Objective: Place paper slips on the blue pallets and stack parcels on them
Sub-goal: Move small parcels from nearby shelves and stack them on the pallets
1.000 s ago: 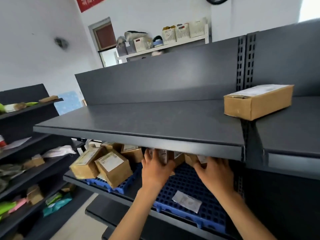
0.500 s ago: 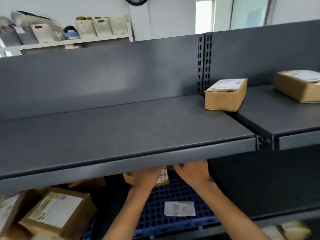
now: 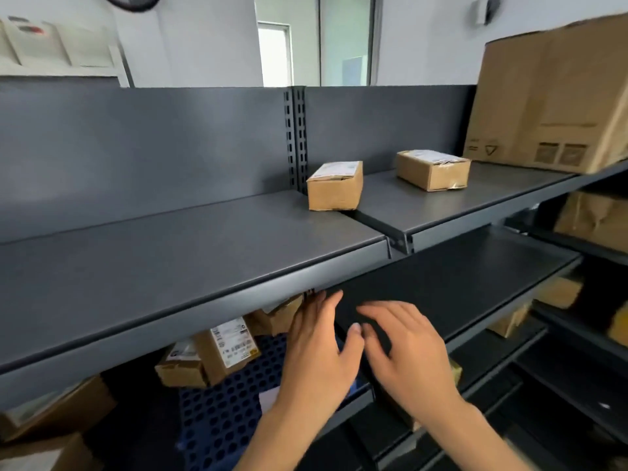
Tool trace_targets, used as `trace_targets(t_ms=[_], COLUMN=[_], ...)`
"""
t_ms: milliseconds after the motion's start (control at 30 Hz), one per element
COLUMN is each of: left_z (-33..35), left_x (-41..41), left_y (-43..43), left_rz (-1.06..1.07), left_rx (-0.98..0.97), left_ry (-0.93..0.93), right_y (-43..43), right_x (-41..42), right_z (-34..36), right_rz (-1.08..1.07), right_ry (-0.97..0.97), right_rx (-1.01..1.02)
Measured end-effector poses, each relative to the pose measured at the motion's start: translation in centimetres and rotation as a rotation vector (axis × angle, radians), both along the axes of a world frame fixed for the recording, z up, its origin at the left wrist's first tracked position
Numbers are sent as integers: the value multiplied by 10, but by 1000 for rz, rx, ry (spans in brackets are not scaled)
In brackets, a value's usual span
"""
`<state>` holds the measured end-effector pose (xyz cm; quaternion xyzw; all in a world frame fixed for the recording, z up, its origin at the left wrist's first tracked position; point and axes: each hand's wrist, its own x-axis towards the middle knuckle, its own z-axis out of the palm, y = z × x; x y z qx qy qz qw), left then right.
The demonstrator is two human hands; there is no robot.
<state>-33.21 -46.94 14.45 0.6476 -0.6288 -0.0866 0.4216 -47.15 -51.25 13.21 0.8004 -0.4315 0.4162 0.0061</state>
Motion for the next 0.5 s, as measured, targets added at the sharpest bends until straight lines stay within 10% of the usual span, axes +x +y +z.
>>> trace_targets(t_ms=[500], left_z=[62], left_x=[-227], left_y=[-80], left_rz=[-187], left_rx=[-53], left_ry=[-39], right_y=[-54], right_x=[-257], right_z=[33], right_rz=[-195], right_ry=[-93], right_rx=[-112])
